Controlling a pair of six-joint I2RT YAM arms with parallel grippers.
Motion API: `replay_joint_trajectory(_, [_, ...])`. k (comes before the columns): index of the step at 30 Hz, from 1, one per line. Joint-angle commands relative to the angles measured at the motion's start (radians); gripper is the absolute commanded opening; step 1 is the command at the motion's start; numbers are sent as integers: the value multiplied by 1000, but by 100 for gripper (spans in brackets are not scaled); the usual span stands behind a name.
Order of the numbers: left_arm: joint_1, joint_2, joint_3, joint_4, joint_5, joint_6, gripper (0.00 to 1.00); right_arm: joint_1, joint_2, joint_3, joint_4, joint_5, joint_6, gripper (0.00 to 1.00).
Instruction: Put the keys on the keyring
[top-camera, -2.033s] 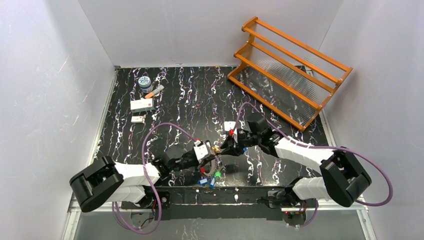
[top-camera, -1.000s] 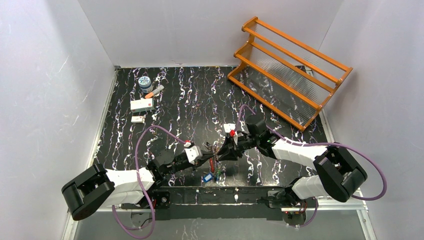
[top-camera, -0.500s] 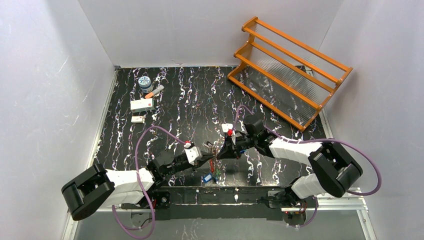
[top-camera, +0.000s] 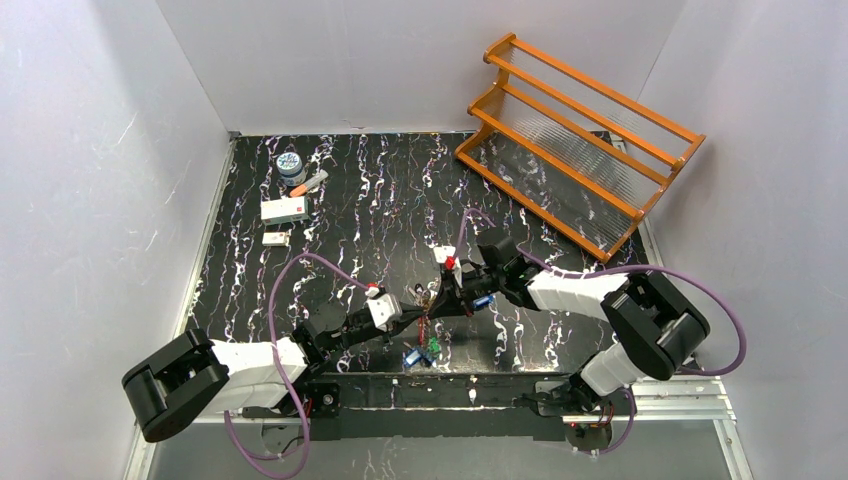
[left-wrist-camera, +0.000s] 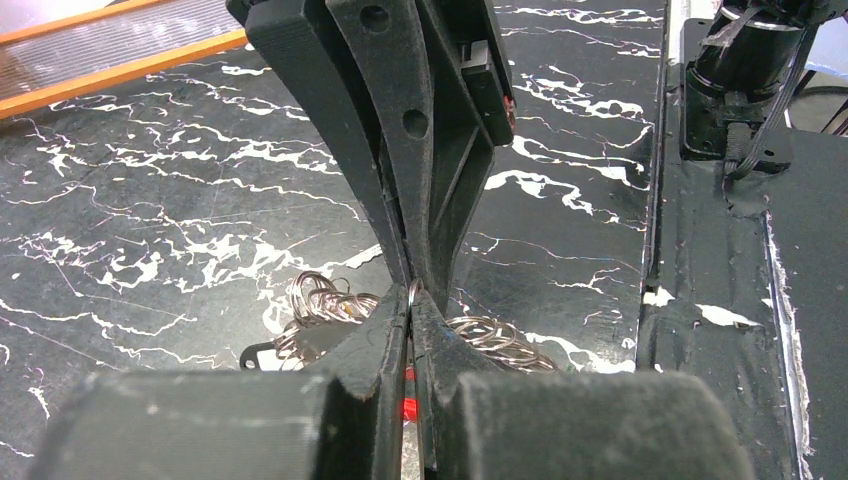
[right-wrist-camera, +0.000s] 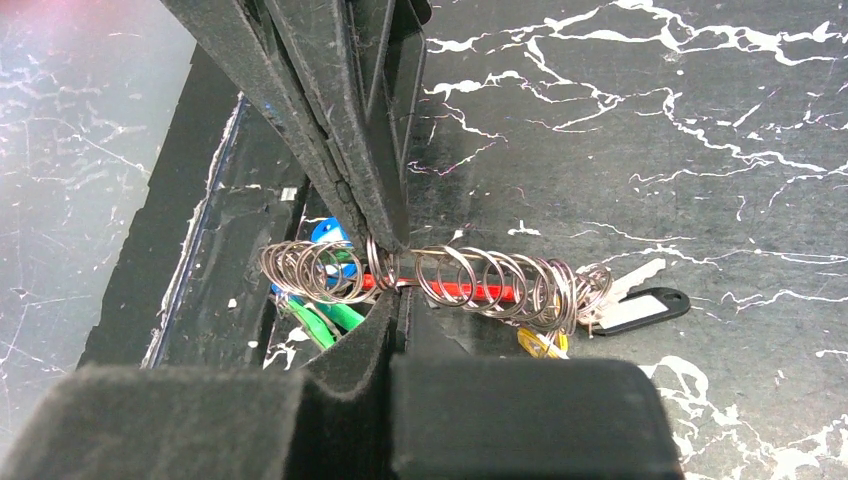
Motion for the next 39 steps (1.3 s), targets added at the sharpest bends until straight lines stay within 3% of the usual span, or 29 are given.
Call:
replay_joint_trajectory(1, [-6,-18,-2,107,20,-9,0,14,21,40,19,40,5,1])
replay_joint_trajectory(4, [-6,-21,-4,111,16,-10,0,16,11,36,19,53,9,2])
replay_joint_trajectory(9, [-6,-21,-8,111,9,-8,0,17,-72,-14,20,113,-23,22])
replay_joint_trajectory(13, [-6,-16,-7,111,9,-10,0,17,-157,-61,26,162,-45,30])
replay_joint_trajectory(23, [-6,6,2,111,10,-7,0,16,-243,-106,99,96,-72,33])
replay_joint_trajectory(30, [-6,8,4,113,9,-10,0,17,-183,-89,158,15,-46,34])
replay_joint_trajectory(39, [-6,6,1,113,11,-10,0,31,-134,-75,217,31,-1,35])
